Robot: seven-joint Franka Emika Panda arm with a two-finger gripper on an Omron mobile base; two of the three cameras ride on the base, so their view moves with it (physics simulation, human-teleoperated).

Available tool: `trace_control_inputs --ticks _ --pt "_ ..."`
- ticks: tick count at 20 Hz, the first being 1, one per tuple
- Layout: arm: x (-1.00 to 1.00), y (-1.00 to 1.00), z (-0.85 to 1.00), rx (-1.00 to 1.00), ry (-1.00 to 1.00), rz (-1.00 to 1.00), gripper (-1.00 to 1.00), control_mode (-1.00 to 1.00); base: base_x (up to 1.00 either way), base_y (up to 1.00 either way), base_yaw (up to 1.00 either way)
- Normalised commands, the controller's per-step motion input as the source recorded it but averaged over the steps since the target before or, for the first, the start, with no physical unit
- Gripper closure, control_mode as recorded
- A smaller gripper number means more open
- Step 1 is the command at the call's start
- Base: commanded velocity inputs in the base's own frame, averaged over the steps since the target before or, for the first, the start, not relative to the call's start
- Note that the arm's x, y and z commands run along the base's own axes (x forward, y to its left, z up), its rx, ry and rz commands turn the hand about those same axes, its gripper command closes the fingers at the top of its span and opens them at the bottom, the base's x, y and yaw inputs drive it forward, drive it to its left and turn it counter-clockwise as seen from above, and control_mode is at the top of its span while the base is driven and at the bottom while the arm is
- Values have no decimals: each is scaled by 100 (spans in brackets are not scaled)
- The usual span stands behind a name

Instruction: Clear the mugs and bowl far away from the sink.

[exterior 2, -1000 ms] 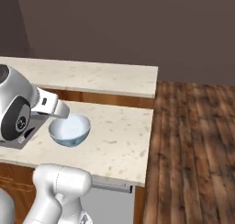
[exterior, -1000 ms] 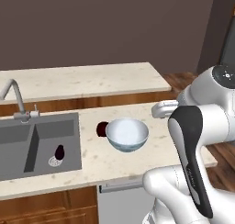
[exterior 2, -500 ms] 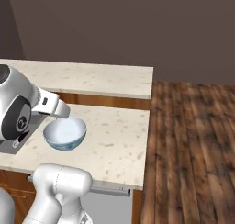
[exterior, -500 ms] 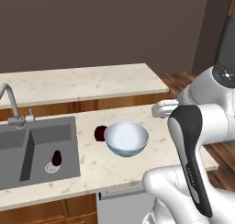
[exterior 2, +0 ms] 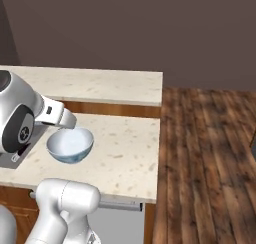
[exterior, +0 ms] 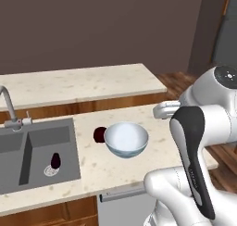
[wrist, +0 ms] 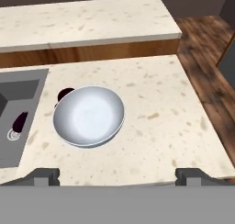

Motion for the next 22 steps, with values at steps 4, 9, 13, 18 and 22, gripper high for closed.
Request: trace_control_inputs --ticks 4,9,13,18,22 --pt "0 0 0 0 0 0 -100 100 22 9 -33" --pt "9 0 -14 0 6 -6 -100 -100 14 7 -18" --pt "35 0 -35 0 15 -1 -100 -100 0 0 0" --pt "38 0 -38 1 10 0 -100 -100 0 0 0" --pt "47 0 -35 1 0 0 -100 -100 0 0 0"
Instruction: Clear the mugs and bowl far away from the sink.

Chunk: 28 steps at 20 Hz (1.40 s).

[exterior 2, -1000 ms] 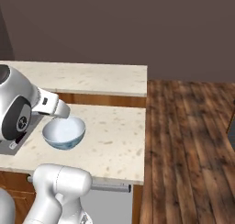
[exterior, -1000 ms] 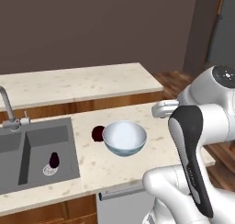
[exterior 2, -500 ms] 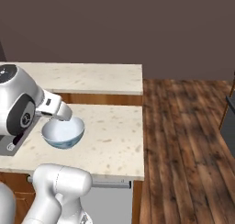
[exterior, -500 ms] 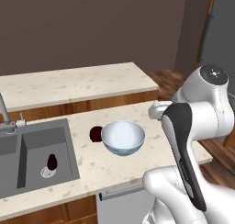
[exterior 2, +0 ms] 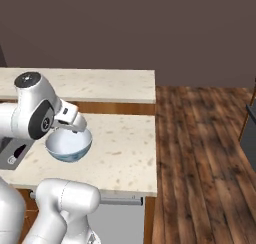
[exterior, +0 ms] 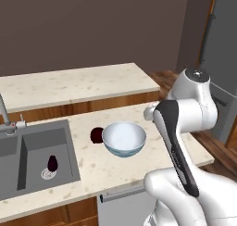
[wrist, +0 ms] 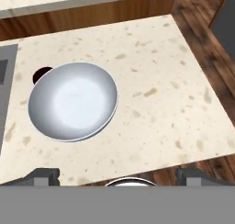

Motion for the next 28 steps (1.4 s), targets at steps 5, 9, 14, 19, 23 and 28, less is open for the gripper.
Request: trace_control_inputs --ticks 5,9,14,19,23,28 --pt "51 0 -49 0 0 0 -100 -100 0 0 0" --pt "46 0 -53 3 2 0 -100 -100 0 0 0" --pt "45 0 -45 10 0 0 -100 -100 0 0 0" --pt "39 0 -35 5 1 0 -100 -100 0 0 0" --pt "33 0 -31 1 1 0 -100 -100 0 0 0" --pt "30 0 -25 0 0 0 -100 -100 0 0 0"
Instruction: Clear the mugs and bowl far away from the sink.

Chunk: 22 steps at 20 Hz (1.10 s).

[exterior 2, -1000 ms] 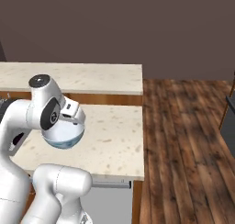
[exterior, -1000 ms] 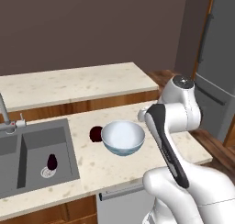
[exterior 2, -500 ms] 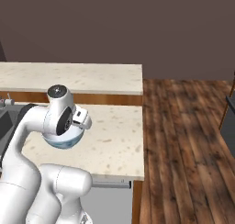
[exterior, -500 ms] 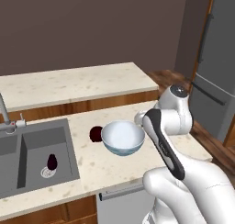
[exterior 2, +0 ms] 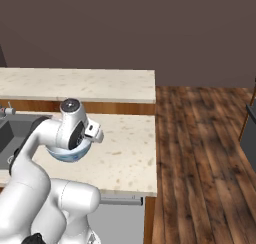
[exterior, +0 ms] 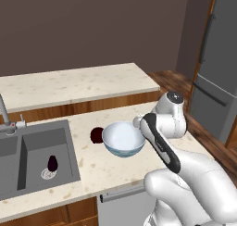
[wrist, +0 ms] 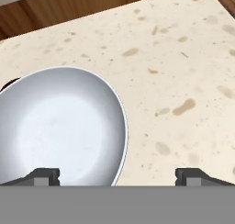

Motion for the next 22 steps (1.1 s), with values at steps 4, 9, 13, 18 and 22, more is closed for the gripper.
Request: trace_control_inputs --ticks 4,9,13,18,22 --pt "26 0 -25 0 1 0 -100 -100 0 0 0" --pt "16 0 -25 0 0 0 -100 -100 0 0 0" --pt "16 0 -25 0 1 0 -100 -100 0 0 0" --pt "16 0 -24 0 1 0 -100 -100 0 0 0" --pt "16 0 -28 0 2 0 -100 -100 0 0 0"
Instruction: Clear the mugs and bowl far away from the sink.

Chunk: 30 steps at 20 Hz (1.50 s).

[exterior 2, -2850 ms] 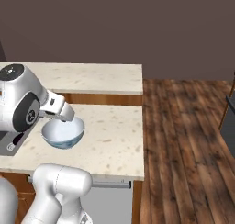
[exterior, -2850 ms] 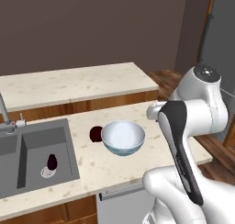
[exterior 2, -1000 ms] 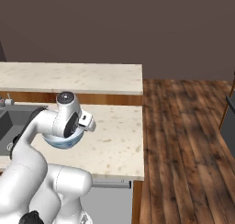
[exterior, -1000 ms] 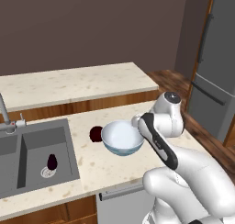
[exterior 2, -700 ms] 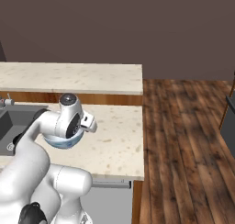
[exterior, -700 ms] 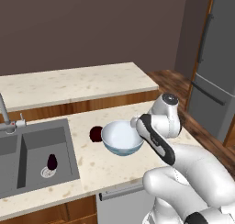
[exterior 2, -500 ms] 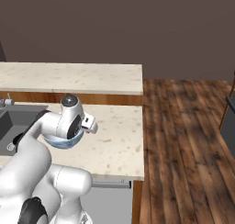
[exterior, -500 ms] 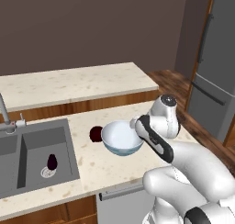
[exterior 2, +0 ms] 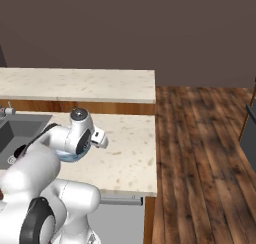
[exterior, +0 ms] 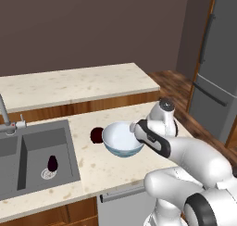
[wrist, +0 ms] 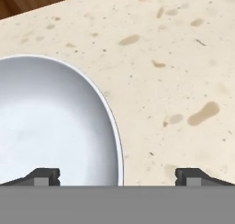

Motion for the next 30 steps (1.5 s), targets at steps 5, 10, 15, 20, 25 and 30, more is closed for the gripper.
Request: trace_control_inputs --ticks 5,10,15,20,25,30 --pt "17 1 -28 0 1 0 -100 -100 0 0 0" --pt "14 11 -29 0 3 0 -100 -100 0 0 0" --pt "14 25 -23 0 4 0 100 -100 0 0 0" --pt "3 18 -15 0 3 0 100 -100 0 0 0" --pt "0 1 -20 2 10 -1 100 -100 0 0 0" --pt "-23 -40 36 16 4 -15 100 -100 0 0 0"
